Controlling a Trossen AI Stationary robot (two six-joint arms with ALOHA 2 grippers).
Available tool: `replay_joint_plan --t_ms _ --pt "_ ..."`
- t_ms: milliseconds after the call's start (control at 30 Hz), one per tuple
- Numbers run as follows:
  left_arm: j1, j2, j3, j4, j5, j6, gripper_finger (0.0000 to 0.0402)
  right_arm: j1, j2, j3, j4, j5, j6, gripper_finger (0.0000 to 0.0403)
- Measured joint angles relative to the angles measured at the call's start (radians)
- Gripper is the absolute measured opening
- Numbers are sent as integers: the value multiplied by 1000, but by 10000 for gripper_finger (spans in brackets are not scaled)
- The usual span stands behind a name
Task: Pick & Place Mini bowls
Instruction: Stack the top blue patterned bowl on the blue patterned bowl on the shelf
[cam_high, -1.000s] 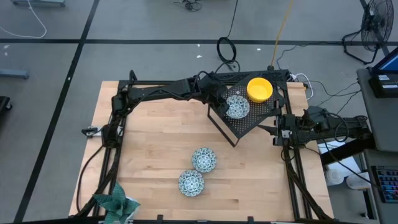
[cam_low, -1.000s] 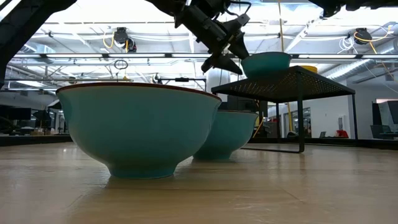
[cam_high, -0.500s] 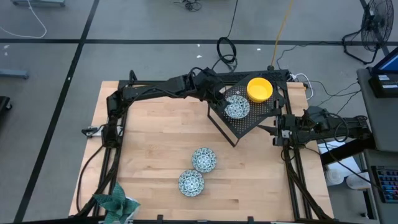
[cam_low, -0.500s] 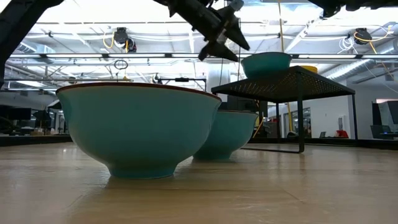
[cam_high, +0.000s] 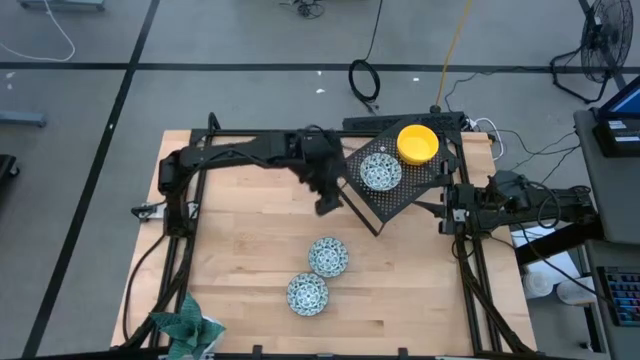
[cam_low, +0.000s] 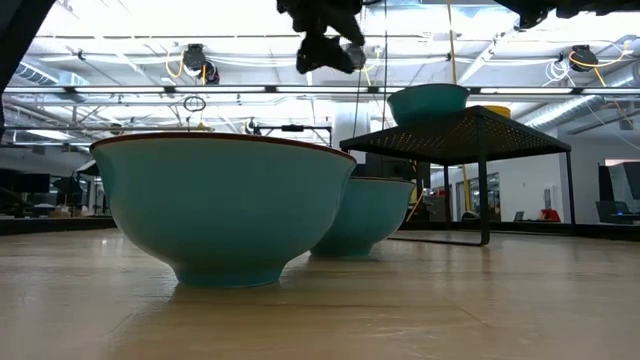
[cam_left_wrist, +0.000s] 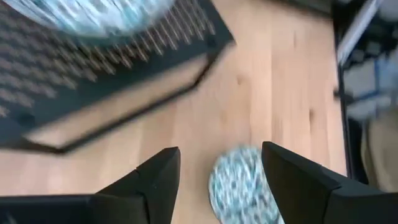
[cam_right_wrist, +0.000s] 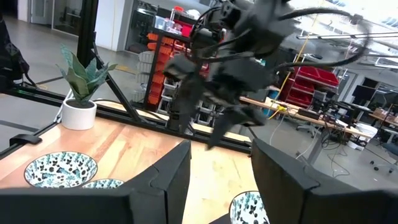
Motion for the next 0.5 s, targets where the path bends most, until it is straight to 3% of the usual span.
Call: replay_joint_plan --t_ms 133,233,400,500 --pt "-65 0 -1 -159 -15 12 230 0 0 0 0 0 0 155" --pt "-126 2 -9 -223 -110 -30 230 0 0 0 1 0 1 155" --pt "-220 4 -57 -251 -297 -209 230 0 0 0 1 0 2 155" --pt "-256 5 -118 -245 -347 -353 230 0 0 0 1 0 11 155"
